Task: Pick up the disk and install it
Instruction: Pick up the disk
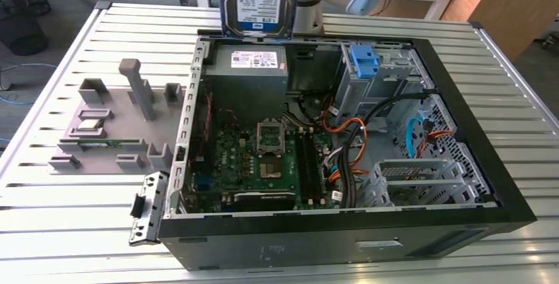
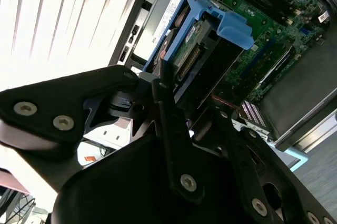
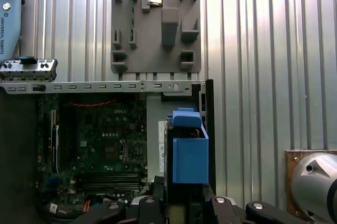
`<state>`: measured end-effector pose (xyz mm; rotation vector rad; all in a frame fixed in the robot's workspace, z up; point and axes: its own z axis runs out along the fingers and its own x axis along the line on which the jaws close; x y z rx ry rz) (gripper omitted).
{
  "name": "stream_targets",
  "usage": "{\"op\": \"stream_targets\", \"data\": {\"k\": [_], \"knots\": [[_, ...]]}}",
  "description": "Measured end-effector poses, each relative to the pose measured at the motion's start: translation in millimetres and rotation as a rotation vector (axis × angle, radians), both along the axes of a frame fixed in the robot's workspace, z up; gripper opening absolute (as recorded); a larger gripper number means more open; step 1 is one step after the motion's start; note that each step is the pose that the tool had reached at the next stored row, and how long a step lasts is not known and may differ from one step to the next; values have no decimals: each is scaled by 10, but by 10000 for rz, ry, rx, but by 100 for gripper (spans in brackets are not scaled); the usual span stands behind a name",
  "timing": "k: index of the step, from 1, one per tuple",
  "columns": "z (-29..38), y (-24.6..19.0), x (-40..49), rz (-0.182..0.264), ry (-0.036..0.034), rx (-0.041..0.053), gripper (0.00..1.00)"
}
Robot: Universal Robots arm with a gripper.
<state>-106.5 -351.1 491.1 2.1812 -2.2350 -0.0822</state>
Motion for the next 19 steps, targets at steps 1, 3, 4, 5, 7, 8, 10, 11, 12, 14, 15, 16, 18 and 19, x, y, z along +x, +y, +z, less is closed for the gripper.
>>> {"op": "stream_targets", "data": {"k": [1,3,4,5,7,8,10,11,12,14,15,16,18,19], "knots": [[0,0,16,0,1,0,35],[0,0,48,0,0,-1,35],[0,0,63,-1,1,-1,35],[0,0,78,0,0,0,35],[0,0,106,0,1,-1,35],[0,0,120,0,1,0,35],[1,0,148,0,1,-1,35],[0,0,161,0,1,-1,35],[0,0,175,0,0,0,35],[0,0,201,-1,1,0,35],[0,0,215,0,0,0,35],[0,0,229,0,1,-1,35],[0,0,256,0,1,0,35],[0,0,269,0,1,0,35]]}}
